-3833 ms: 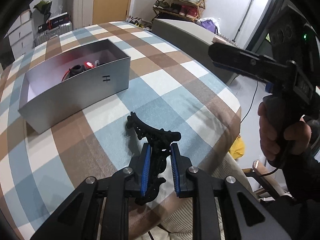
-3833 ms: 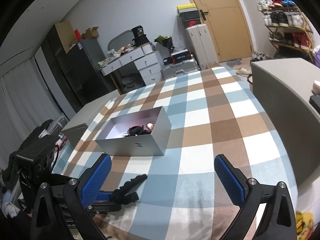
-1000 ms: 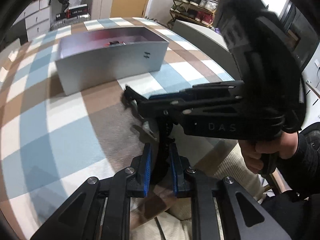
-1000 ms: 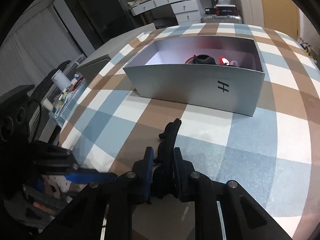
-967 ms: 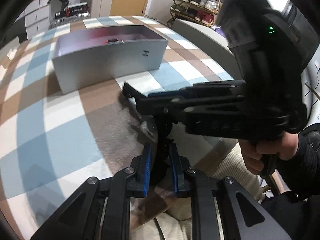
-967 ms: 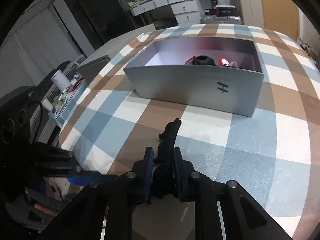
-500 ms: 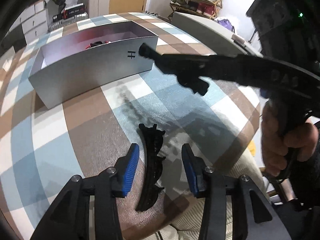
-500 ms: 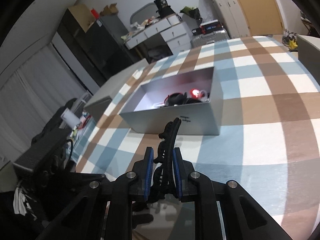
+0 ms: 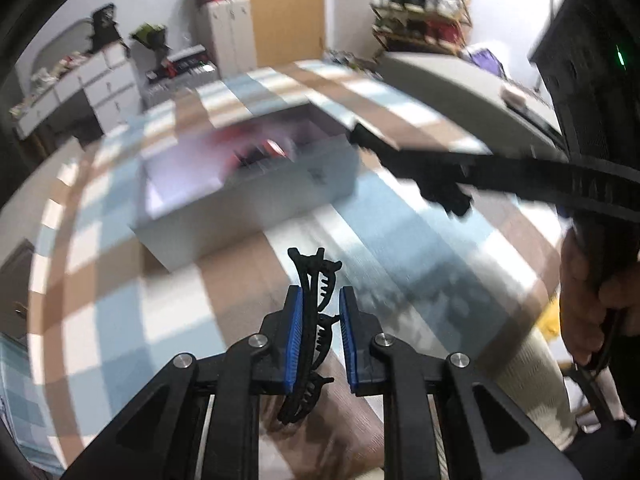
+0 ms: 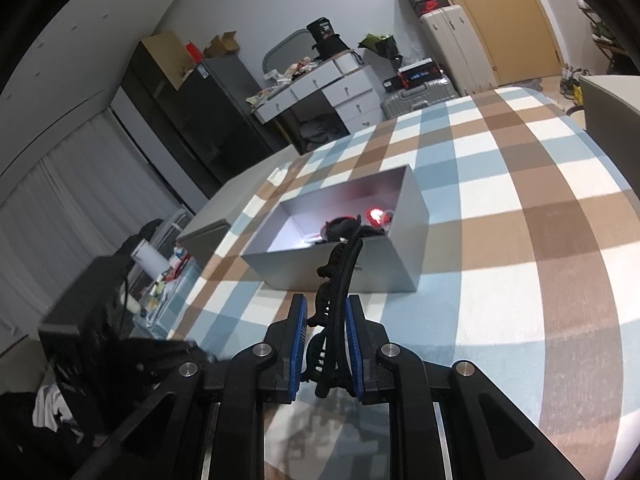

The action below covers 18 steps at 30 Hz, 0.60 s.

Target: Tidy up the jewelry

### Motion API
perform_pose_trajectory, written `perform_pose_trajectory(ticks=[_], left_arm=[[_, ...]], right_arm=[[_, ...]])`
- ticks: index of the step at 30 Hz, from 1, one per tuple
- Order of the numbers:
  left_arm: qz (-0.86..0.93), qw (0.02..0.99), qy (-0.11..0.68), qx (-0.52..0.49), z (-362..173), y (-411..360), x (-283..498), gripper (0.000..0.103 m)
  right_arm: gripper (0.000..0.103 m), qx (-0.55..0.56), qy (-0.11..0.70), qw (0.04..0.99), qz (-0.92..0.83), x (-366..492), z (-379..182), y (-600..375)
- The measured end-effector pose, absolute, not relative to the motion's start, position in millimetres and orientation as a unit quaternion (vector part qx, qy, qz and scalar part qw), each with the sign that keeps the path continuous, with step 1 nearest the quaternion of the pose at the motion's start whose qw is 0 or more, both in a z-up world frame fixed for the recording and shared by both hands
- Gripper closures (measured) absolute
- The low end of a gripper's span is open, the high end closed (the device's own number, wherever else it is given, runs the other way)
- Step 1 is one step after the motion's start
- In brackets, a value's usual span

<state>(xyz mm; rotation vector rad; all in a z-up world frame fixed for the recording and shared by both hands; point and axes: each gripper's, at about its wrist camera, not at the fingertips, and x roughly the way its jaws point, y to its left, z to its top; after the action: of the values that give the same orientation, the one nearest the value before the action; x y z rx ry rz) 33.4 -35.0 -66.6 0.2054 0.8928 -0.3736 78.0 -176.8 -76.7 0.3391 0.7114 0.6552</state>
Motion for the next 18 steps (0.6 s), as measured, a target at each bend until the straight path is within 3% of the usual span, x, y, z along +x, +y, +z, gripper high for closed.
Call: perform_pose_trajectory(ticks=[7,18], left_arm=[[-0.132,0.91,0.385,0.075,-37,-15,64,0.09],[-0.105,0.927,0.356,0.045,-32,-9,98,0.09]], right_arm=[[0.084,0.161,0.317,0.87,0.341,92,-55,-168],[0.084,0.163,0.305,0.862,0.371,129,-37,-151]])
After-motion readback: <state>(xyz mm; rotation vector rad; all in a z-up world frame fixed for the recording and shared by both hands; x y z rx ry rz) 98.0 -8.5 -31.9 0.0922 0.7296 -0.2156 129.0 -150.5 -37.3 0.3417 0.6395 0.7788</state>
